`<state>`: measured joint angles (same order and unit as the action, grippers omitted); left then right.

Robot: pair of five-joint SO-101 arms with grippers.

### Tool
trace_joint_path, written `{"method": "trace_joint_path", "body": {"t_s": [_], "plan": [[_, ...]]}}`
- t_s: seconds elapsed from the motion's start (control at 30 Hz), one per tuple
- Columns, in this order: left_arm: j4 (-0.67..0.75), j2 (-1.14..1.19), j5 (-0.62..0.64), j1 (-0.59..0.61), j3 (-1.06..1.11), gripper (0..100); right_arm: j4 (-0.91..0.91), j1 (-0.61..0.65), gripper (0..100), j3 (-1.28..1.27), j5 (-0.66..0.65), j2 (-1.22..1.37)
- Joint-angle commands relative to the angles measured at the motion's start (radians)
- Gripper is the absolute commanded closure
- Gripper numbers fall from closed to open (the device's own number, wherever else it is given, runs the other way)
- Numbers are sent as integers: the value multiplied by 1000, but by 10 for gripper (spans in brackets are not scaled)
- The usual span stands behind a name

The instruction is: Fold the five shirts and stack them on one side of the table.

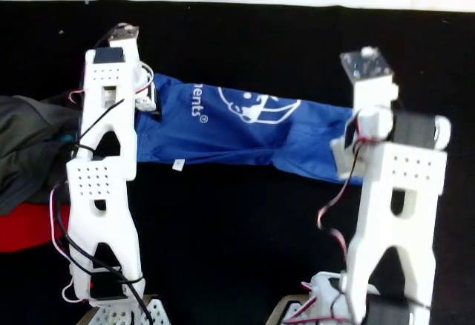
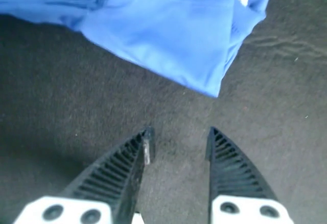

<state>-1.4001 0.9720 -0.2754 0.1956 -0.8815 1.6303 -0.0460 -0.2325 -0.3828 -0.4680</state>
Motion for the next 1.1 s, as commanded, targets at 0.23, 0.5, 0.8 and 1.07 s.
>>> {"method": "trace_joint_path", "body": {"t_s": [0.23,0.5,0.8,1.07], "plan": [[-146,97,-37,-5,-157,991,-127,12,832,-340,-12,-277],[-227,122,-74,48,-268,991,-171,8,882,-470,-12,-383],[-354,120,-137,110,-450,991,-441,-209,988,-809,-118,-506],[-364,-116,-55,-104,-334,991,-765,-418,992,-1135,-146,-516]]}}
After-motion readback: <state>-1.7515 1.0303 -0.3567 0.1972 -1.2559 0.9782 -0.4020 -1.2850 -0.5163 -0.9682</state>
